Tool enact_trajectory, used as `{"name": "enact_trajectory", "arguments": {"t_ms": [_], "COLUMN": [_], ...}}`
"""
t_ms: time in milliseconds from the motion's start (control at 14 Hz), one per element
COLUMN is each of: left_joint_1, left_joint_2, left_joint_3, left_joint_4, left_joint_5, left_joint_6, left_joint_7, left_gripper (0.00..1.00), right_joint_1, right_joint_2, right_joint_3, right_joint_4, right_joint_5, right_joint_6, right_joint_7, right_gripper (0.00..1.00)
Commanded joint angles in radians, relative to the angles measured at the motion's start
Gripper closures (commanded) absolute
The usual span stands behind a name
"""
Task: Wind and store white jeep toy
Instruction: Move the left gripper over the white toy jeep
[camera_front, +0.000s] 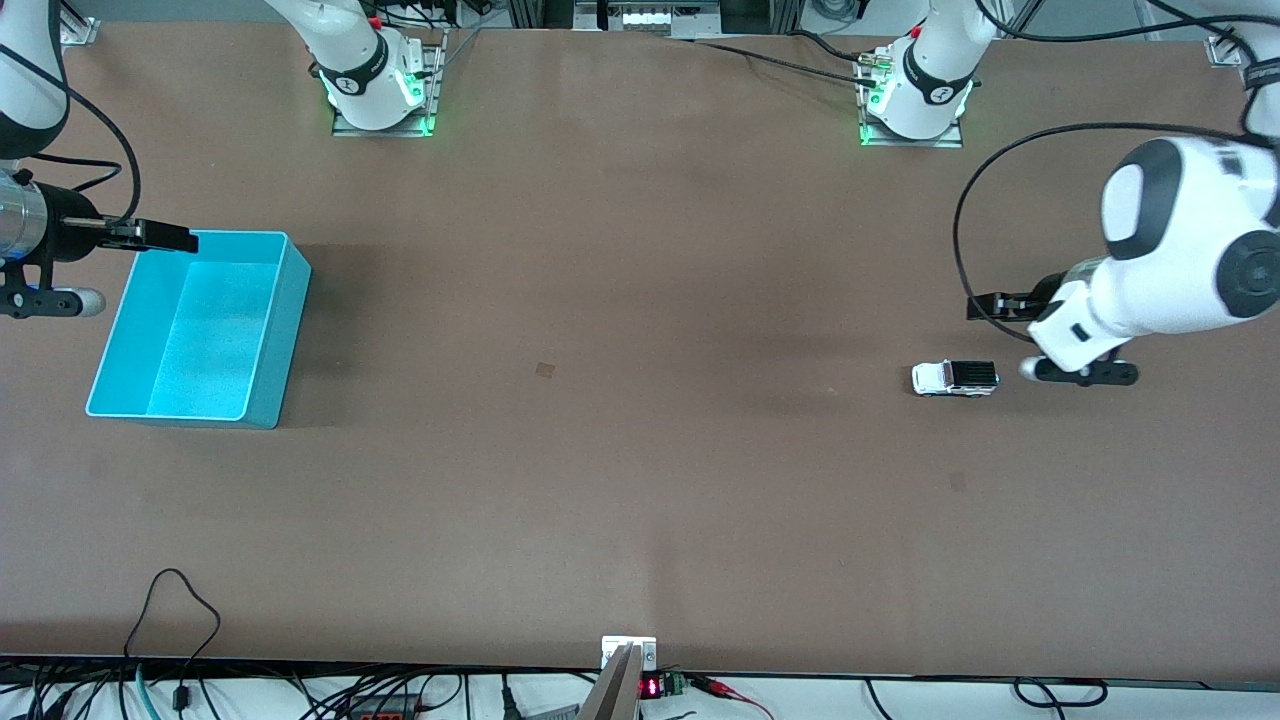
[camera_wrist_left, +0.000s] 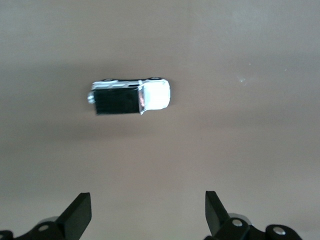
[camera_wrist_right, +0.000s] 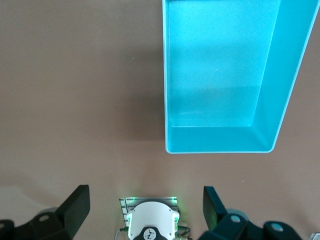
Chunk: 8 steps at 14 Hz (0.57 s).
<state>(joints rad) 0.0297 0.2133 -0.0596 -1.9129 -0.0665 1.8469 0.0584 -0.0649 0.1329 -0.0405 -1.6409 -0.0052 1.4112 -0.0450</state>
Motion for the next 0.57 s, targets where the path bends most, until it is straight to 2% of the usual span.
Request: {"name": "enact_trajectory", "arguments": {"t_ms": [0, 286, 430, 501], "left_joint_1": [0.016, 0.021, 0.029, 0.032], "left_joint_2": [-0.032, -0.002, 0.038, 0.052], "left_joint_3": [-0.019, -0.019, -0.019, -0.019], "left_joint_4": [-0.119, -0.15, -0.143, -0.147], "left_joint_5": [0.028, 0.172, 0.21, 0.218], "left_joint_6": [0.141, 0.227, 0.239, 0.289], "left_joint_7": [0.154, 0.423, 0.567, 0.66], "left_gripper": [0.0, 0.0, 0.0, 0.0], "right_joint_1": [-0.016, -0.013, -0.015, -0.016], "right_joint_2": [-0.001, -0.001, -0.001, -0.001], "right_joint_3": [0.005, 0.005, 0.005, 0.005], "right_joint_4": [0.009, 0.007, 0.007, 0.007], "right_joint_5": [-0.009, -0.004, -0.002, -0.001], "right_joint_6": [-0.034, -0.034, -0.034, -0.034], "right_joint_7": [-0.01, -0.01, -0.009, -0.007], "right_gripper": [0.0, 0.0, 0.0, 0.0]}}
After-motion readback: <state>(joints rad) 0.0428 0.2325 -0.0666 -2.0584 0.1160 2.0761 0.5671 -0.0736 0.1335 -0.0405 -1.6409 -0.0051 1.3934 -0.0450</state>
